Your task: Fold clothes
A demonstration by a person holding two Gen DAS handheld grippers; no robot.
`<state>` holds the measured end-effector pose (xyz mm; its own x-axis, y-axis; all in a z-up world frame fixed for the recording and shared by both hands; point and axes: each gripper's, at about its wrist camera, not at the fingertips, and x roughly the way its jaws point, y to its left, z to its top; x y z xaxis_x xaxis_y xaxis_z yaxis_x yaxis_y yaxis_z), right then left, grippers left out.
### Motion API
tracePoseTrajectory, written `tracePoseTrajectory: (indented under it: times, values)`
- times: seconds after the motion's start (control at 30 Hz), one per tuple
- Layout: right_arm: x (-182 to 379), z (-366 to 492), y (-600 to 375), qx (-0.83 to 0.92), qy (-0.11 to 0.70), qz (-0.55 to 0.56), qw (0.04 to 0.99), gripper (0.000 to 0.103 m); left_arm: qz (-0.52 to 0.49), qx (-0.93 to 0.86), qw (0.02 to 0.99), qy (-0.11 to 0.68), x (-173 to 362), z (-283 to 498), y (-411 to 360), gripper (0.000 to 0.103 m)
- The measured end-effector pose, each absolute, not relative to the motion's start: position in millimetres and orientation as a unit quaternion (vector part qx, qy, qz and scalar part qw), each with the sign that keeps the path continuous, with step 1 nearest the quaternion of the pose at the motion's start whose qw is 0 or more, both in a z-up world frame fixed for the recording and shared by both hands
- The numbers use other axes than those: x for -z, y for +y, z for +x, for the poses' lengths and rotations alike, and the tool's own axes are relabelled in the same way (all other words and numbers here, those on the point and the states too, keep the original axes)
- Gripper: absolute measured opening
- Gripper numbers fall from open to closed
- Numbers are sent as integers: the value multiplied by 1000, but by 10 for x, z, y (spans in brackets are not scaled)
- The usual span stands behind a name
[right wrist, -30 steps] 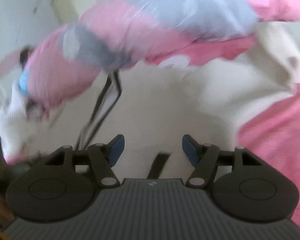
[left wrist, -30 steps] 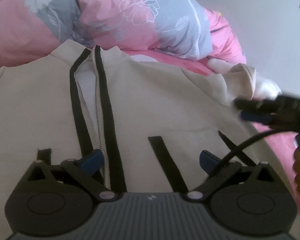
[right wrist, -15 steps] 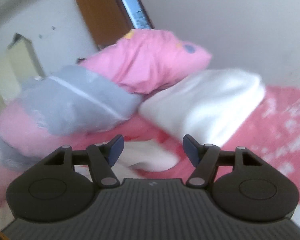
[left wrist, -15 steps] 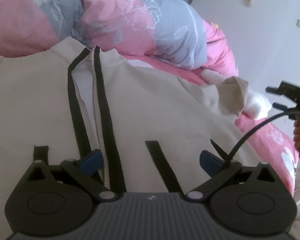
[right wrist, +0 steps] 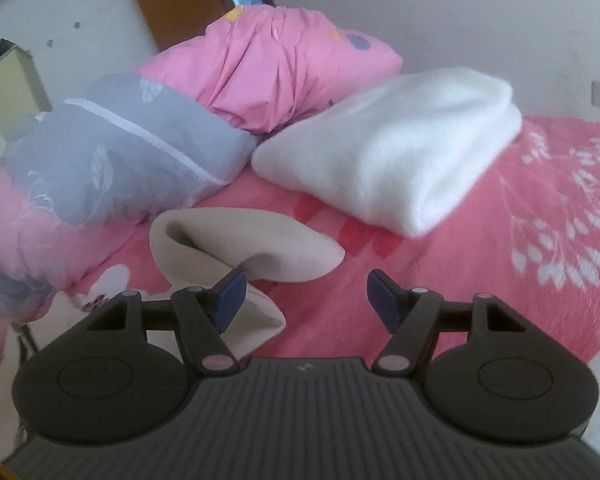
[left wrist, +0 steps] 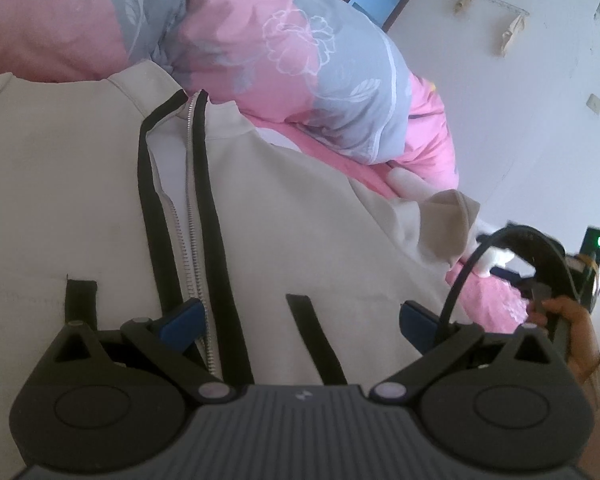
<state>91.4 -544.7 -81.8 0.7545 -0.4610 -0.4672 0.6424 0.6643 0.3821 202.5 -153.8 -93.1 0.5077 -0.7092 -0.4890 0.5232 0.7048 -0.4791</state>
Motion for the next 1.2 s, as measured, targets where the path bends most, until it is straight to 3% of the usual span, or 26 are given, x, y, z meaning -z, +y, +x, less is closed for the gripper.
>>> tracePoseTrajectory:
  times: [0.13, 0.33, 0.5, 0.77, 1.07, 1.2]
  values:
    - [663, 1182, -5131, 298, 143, 239, 913, 67, -144, 380, 847, 342, 942, 2027, -1534, 103]
    - [488, 1697, -4445, 281, 147, 77, 945, 70, -166, 385, 840, 345, 961, 2070, -1481, 103]
    - [546, 1638, -4545, 317, 164, 48, 933, 71, -205, 390, 829, 345, 970, 2136, -1381, 103]
    - [603, 843, -5052, 383, 164, 81, 906, 71, -251, 371, 831, 329, 908, 2167, -1230, 103]
    - [-122, -876, -5576, 460, -21, 137, 877, 71, -134, 313, 888, 309, 440, 1919, -1432, 102]
    - [-394, -1239, -5679, 466, -52, 133, 873, 71, -82, 330, 886, 316, 380, 1803, -1820, 102]
